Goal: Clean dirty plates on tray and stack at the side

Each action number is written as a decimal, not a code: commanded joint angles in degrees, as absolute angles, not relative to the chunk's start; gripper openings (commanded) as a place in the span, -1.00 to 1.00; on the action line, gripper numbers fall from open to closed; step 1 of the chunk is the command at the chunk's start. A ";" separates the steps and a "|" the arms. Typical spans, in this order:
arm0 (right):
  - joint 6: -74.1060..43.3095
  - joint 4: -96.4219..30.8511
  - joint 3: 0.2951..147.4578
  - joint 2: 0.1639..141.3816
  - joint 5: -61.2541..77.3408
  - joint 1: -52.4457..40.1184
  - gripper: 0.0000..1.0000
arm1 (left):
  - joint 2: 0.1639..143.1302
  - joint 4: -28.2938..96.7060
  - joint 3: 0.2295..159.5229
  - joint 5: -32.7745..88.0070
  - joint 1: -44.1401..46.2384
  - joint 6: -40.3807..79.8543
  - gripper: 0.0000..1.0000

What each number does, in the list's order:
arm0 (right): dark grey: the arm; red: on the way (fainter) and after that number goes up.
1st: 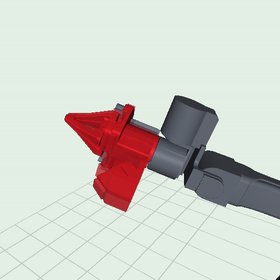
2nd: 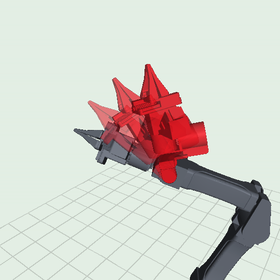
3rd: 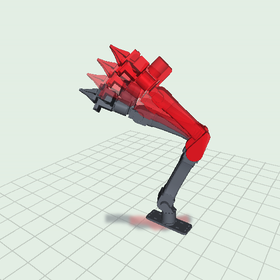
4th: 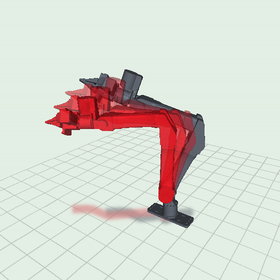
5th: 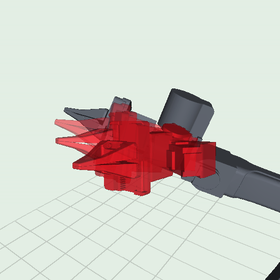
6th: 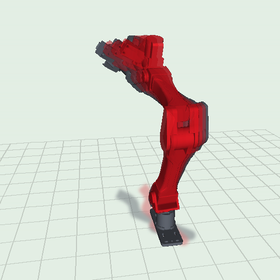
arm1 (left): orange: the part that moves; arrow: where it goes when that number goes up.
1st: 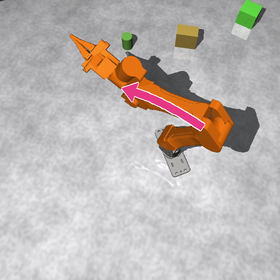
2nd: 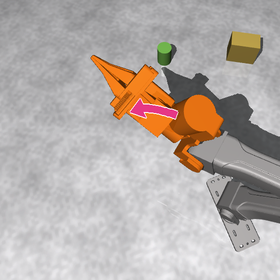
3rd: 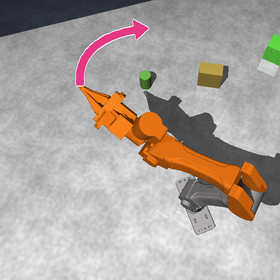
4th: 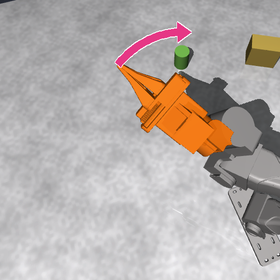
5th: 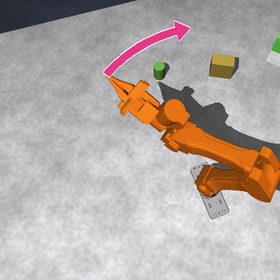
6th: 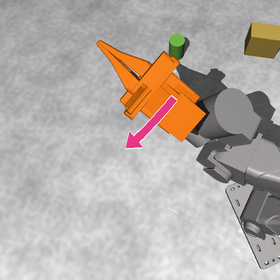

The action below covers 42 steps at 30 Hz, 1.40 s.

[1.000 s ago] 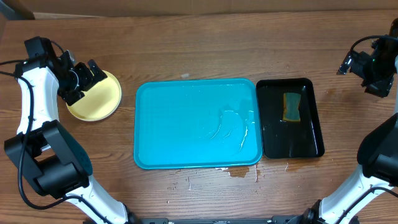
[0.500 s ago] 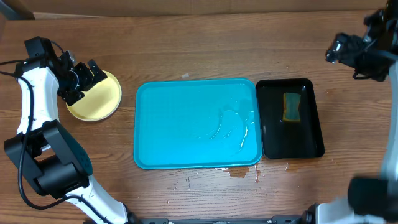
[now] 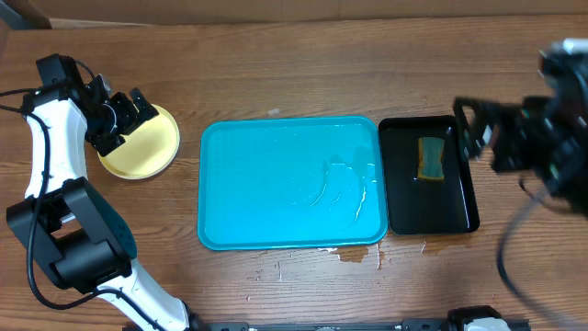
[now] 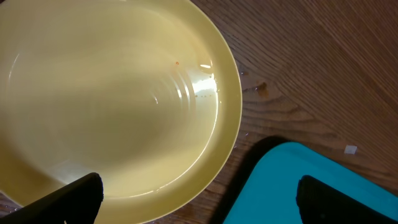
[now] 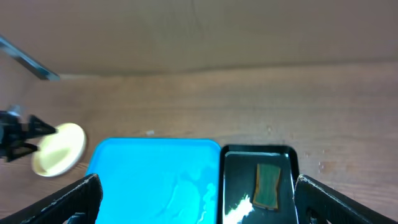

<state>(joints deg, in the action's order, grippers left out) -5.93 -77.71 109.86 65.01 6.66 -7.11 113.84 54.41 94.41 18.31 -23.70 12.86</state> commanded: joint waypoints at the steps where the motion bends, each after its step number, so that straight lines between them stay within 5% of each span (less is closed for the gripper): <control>1: -5.54 -77.65 110.43 58.33 5.21 -7.40 1.00 | 112.09 54.33 94.28 19.09 -23.68 11.14 1.00; 7: -5.56 -68.86 101.06 45.21 5.21 -7.40 1.00 | 112.09 54.33 94.28 19.09 -23.68 11.14 1.00; 21: -5.63 -19.33 44.45 11.35 5.23 -7.40 1.00 | 112.09 54.33 94.28 19.09 -23.68 11.14 0.99; 42: -6.17 15.94 0.49 0.16 4.80 -6.68 1.00 | 112.09 54.33 94.28 19.09 -23.68 11.14 1.00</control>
<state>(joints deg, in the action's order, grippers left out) -5.98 16.29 3.49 0.84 5.54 -7.09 113.84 54.37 94.41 18.48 -23.70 12.84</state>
